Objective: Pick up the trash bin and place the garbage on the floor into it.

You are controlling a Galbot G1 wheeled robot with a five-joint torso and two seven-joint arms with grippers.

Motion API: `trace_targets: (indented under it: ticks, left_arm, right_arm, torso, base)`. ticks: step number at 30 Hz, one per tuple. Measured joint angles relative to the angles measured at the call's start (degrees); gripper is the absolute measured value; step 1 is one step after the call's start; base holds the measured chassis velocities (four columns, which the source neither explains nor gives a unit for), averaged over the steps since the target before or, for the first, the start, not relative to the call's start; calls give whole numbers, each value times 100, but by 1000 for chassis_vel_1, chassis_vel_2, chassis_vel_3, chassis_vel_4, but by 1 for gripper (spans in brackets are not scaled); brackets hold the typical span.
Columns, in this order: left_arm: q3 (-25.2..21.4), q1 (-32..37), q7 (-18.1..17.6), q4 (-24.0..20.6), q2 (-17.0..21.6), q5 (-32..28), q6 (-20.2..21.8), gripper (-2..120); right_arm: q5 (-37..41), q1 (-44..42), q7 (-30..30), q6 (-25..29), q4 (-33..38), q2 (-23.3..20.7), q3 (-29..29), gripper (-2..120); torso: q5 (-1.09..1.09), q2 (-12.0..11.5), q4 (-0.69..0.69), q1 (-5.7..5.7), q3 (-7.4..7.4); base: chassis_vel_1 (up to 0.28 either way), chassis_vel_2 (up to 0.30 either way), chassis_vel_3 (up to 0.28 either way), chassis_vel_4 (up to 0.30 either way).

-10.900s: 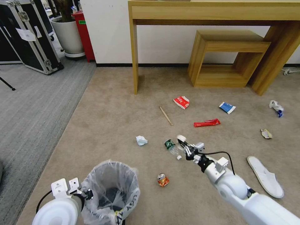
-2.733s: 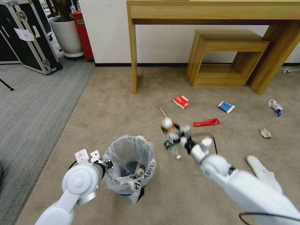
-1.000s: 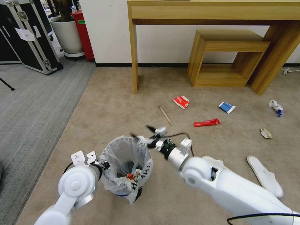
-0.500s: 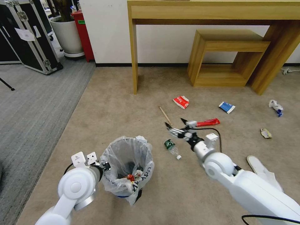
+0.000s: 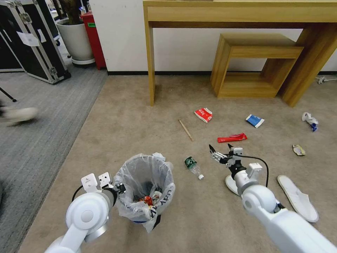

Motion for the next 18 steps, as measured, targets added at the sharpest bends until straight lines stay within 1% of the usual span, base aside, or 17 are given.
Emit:
trace_targets:
  ticks: [1, 4, 5, 8, 9, 11, 12, 13, 15, 16, 18]
  left_arm:
    - [0, 0, 0, 0, 0, 0, 0, 0]
    - [4, 4, 53, 0, -19, 103, 1, 0]
    - [4, 4, 53, 0, -19, 103, 1, 0]
    - [37, 5, 84, -13, -29, 173, -1, 0]
    - [37, 5, 84, -13, -29, 173, -1, 0]
    - [69, 39, 97, -14, -48, 233, -2, 0]
    - [72, 49, 94, -16, -56, 246, -2, 0]
    - [72, 49, 94, -16, -56, 246, -2, 0]
    - [73, 79, 32, -46, -79, 273, -6, 0]
    - [73, 79, 32, -46, -79, 273, -6, 0]
    - [70, 163, -45, -116, -80, 276, 1, 0]
  right_arm:
    - [0, 0, 0, 0, 0, 0, 0, 100]
    - [-510, -538, 45, 124, 188, 288, 362, 100]
    - [-510, -538, 45, 124, 188, 288, 362, 100]
    - [-916, -978, 31, 320, 324, 672, 791, 100]
    - [-916, -978, 31, 320, 324, 672, 791, 100]
    - [-1179, -1221, 15, 437, 424, 1018, 1048, 100]
    - [-1290, -1276, -4, 487, 442, 1129, 1121, 100]
    - [-1290, -1276, -4, 487, 442, 1129, 1121, 100]
    - [-1550, -1446, -56, 603, 521, 1446, 1295, 100]
    - [-1550, -1446, -56, 603, 521, 1446, 1295, 100]
    - [-1690, -1602, -66, 651, 616, 1672, 1381, 100]
  torso:
    - [0, 0, 0, 0, 0]
    - [0, 0, -1, 0, 0]
    - [0, 0, -1, 0, 0]
    - [0, 0, 0, 0, 0]
    - [0, 0, 0, 0, 0]
    - [0, 0, 0, 0, 0]
    - [1, 0, -1, 0, 0]
    - [1, 0, -1, 0, 0]
    - [0, 0, -1, 0, 0]
    - [0, 0, -1, 0, 0]
    - [-1, 0, 0, 0, 0]
  base:
    - [0, 0, 0, 0]
    - [0, 0, 0, 0]
    - [0, 0, 0, 0]
    - [0, 0, 0, 0]
    - [0, 0, 0, 0]
    - [0, 0, 0, 0]
    - [0, 0, 0, 0]
    - [0, 0, 0, 0]
    - [0, 0, 0, 0]
    - [0, 0, 0, 0]
    - [0, 0, 0, 0]
